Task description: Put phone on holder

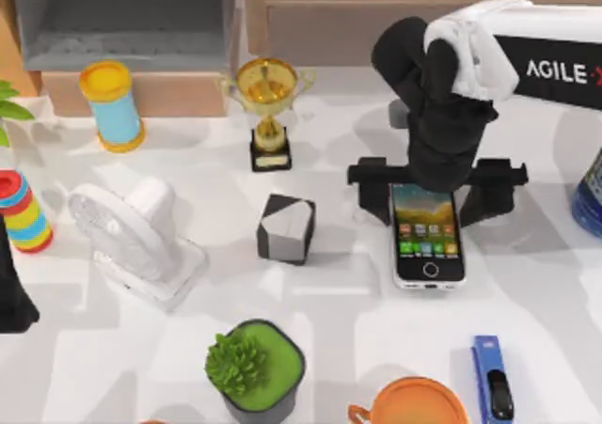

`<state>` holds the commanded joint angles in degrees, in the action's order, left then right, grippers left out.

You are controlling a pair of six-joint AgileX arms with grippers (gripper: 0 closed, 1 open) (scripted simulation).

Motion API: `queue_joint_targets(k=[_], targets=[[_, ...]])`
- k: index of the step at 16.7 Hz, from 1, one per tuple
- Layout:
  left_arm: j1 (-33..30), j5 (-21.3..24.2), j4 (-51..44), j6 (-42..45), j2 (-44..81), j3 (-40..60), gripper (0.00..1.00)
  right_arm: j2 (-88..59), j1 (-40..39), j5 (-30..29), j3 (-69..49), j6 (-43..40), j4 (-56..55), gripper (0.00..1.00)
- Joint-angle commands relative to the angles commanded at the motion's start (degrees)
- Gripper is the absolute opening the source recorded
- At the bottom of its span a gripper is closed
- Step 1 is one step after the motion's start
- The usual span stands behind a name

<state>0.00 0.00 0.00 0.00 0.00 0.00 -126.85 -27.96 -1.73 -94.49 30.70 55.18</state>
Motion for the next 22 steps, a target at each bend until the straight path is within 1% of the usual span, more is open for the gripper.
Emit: queue_joint_targets(k=[6, 9, 12, 17, 22], targets=[[0.00, 0.00, 0.00, 0.00, 0.00, 0.00, 1.00, 0.52, 0.10, 0.12, -0.60, -0.15, -0.07, 0.00], [0.00, 0.00, 0.00, 0.00, 0.00, 0.00, 1.00, 5.01, 1.35, 0.97, -2.73, -2.20, -2.31, 0.00], [0.00, 0.00, 0.00, 0.00, 0.00, 0.00, 1.00, 12.27, 4.43, 2.74, -4.07, -6.08, -6.32, 0.00], [0.00, 0.00, 0.00, 0.00, 0.00, 0.00, 1.00, 25.12, 13.90, 8.06, -3.57, -15.68, -15.24, 0.00], [0.00, 0.00, 0.00, 0.00, 0.00, 0.00, 1.00, 33.99, 28.82, 16.93, 0.97, -28.64, -25.53, 0.00]])
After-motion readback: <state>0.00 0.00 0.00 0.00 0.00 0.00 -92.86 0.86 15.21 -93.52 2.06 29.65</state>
